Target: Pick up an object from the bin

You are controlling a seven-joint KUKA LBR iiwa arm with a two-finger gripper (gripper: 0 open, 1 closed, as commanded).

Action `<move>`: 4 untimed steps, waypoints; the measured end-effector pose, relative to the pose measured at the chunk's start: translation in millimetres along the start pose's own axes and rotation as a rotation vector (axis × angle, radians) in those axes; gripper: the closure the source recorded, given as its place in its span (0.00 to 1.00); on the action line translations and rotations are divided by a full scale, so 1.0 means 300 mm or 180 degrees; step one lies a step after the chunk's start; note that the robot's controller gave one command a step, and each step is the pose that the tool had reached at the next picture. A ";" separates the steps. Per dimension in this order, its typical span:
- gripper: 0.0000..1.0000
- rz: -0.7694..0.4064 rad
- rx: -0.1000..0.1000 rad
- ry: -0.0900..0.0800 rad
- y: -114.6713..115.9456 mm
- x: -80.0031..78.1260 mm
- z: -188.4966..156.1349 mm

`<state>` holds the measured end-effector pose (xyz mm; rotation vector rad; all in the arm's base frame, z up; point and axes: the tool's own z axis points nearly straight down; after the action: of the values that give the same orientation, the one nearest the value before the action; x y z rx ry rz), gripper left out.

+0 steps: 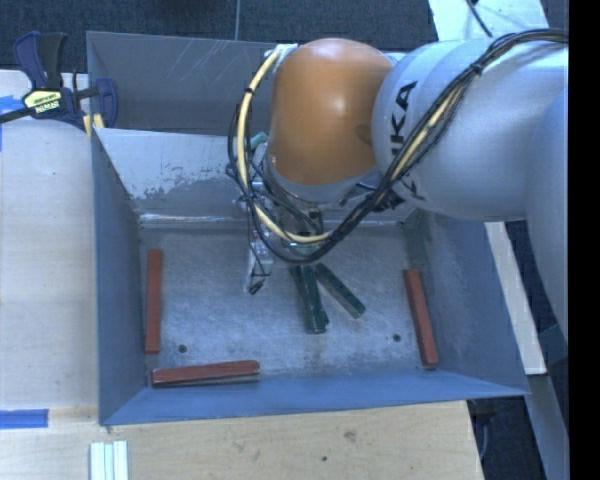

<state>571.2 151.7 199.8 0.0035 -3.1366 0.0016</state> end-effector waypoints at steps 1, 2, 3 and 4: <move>0.00 0.0151 0.0007 -0.0002 -0.214 0.195 0.055; 0.00 -0.0552 0.0007 -0.0013 -0.483 0.092 0.215; 0.00 -0.0483 0.0001 -0.0025 -0.569 -0.055 0.445; 1.00 -0.0483 -0.0003 -0.0038 -0.564 -0.057 0.429</move>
Offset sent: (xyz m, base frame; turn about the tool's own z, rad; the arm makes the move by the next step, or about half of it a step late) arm -0.0568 -0.0602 -0.0149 0.0415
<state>588.0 -17.4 71.1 0.2420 -3.1392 -0.0006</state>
